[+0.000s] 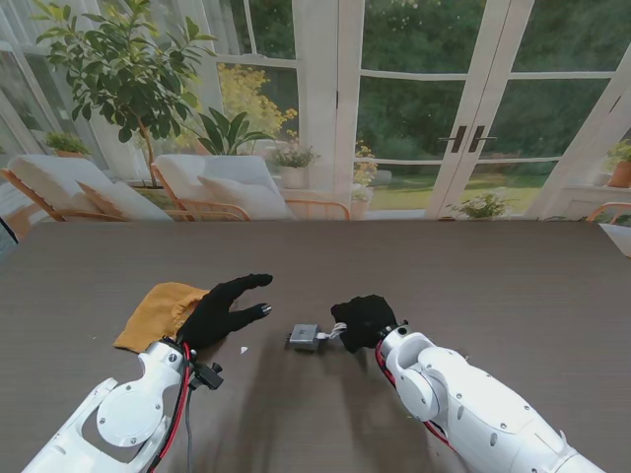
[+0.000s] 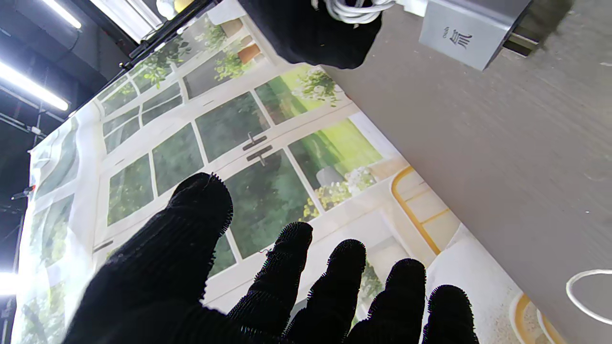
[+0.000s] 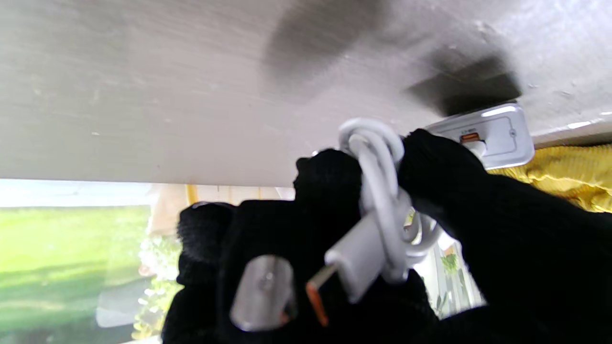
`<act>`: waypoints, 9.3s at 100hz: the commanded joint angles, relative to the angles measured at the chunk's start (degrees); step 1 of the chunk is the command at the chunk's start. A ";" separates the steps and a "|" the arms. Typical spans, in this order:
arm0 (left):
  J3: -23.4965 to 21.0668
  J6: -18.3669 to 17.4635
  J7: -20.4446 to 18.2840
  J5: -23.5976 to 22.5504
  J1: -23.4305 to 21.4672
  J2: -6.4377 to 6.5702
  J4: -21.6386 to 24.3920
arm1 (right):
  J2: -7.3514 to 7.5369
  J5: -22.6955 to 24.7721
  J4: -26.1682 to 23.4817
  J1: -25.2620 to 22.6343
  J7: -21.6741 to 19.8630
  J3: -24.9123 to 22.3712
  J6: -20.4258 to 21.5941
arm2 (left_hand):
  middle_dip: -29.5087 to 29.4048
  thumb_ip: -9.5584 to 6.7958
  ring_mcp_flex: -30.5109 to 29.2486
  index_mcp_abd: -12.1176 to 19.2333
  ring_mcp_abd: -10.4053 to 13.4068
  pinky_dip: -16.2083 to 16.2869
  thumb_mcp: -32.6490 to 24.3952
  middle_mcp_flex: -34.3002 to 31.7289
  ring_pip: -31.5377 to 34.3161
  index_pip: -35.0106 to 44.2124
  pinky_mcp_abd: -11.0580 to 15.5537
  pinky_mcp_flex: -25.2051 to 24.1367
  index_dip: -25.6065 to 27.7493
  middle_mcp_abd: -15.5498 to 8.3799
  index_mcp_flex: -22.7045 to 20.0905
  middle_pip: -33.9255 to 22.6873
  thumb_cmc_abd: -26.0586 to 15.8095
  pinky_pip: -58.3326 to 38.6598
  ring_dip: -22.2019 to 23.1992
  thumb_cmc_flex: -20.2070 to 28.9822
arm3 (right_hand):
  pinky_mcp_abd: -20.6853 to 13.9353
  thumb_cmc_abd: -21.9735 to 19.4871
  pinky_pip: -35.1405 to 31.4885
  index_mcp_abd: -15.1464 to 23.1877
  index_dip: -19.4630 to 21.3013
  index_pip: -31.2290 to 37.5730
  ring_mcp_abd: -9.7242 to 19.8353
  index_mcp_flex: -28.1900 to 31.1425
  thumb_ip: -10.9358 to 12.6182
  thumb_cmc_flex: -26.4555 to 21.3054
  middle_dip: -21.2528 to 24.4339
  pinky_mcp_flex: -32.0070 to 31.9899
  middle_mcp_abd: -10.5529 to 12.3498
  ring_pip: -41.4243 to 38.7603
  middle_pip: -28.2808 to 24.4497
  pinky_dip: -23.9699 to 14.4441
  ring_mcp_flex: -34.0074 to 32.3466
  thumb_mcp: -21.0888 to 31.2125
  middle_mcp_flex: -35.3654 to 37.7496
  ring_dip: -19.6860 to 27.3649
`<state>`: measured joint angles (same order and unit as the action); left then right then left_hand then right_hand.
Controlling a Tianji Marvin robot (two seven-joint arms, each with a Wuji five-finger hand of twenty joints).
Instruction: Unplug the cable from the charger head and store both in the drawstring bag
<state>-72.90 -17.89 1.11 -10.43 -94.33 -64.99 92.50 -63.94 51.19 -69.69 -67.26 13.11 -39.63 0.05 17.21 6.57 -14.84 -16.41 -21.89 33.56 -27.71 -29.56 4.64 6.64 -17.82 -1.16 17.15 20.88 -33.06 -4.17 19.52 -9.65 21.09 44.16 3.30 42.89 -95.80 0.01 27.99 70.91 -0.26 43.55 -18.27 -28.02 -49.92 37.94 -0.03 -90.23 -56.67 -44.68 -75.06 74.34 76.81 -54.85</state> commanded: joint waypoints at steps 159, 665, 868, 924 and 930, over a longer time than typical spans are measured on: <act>18.09 -4.75 -13.04 2.77 22.52 0.58 -21.56 | 0.39 1.96 -18.84 -8.95 -1.34 -12.39 3.20 | -1.61 -0.68 3.85 3.14 4.64 -0.10 -5.14 5.06 -1.44 -5.55 5.18 -2.44 -5.59 -7.09 10.27 1.59 8.29 1.82 -1.34 -6.99 | -3.98 3.18 -8.47 3.62 5.66 6.28 13.63 5.95 2.25 -5.07 0.55 28.99 -2.98 -4.87 -8.07 -4.45 -0.78 12.16 6.24 -2.85; 24.86 -0.70 -11.43 -9.64 28.54 1.09 -24.50 | -3.94 -16.91 -17.32 -8.28 1.64 -16.22 -5.20 | 58.60 0.06 -34.34 1.81 -3.90 22.67 5.04 -26.36 68.23 48.58 -5.40 16.30 21.71 -0.18 -4.04 -36.20 -3.61 -67.49 32.14 29.79 | -2.04 10.31 -22.80 -9.37 5.34 4.41 9.39 11.52 3.87 -9.24 3.58 30.99 -10.04 -12.94 -16.97 -6.60 -0.51 15.61 6.49 -6.15; 46.59 6.75 -20.86 -9.83 41.36 0.58 -34.34 | -4.44 -17.63 -17.09 -8.88 3.47 -16.41 -5.48 | -0.40 -2.71 8.27 -4.95 7.95 -0.73 -10.87 12.16 -1.68 -4.22 9.98 -3.59 -3.63 -2.84 10.91 2.22 -0.15 -0.12 -1.03 7.61 | -2.66 8.86 -23.02 -7.51 5.52 4.78 8.77 10.10 2.70 -8.45 3.15 31.07 -9.51 -12.99 -16.62 -6.20 -0.48 15.61 6.47 -5.72; 46.49 7.94 -21.93 -10.57 41.30 1.23 -32.63 | -4.46 -17.78 -17.31 -8.99 3.43 -16.50 -5.74 | -6.08 -2.60 13.98 -2.40 10.54 -12.27 -8.55 19.80 -4.71 -6.48 11.04 -2.08 -7.18 -5.42 16.64 4.26 -0.51 6.79 -9.99 4.41 | -2.67 8.89 -23.15 -7.44 5.50 4.78 8.73 10.08 2.50 -8.56 3.13 31.08 -9.60 -13.00 -16.53 -6.19 -0.47 15.61 6.47 -5.69; 46.13 7.65 -21.27 -11.27 41.03 1.27 -32.58 | -4.45 -17.77 -17.34 -9.00 3.39 -16.52 -5.75 | -5.88 -2.60 13.84 -1.32 10.16 -12.20 -8.49 19.02 -4.31 -6.17 10.71 -2.08 -7.06 -5.65 16.29 3.90 -0.45 6.55 -9.50 4.17 | -2.64 8.89 -23.16 -7.44 5.50 4.78 8.70 10.08 2.49 -8.56 3.12 31.08 -9.57 -13.01 -16.54 -6.19 -0.47 15.61 6.47 -5.69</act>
<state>-27.48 -10.26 -18.64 -20.80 -51.16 -63.78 61.26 -68.12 33.41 -86.58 -75.96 17.29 -56.16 -5.63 11.54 5.58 1.32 -19.03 -8.07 22.24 -36.96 -11.55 64.69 0.86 -7.58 -3.30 10.34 15.43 -17.72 -0.38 20.78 -4.61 44.79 50.03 5.83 53.30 -104.79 -9.73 31.50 70.98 -2.83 50.67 -19.90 -31.47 -45.75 37.84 -2.24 -99.84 -66.88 -48.65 -75.78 78.38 79.50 -60.28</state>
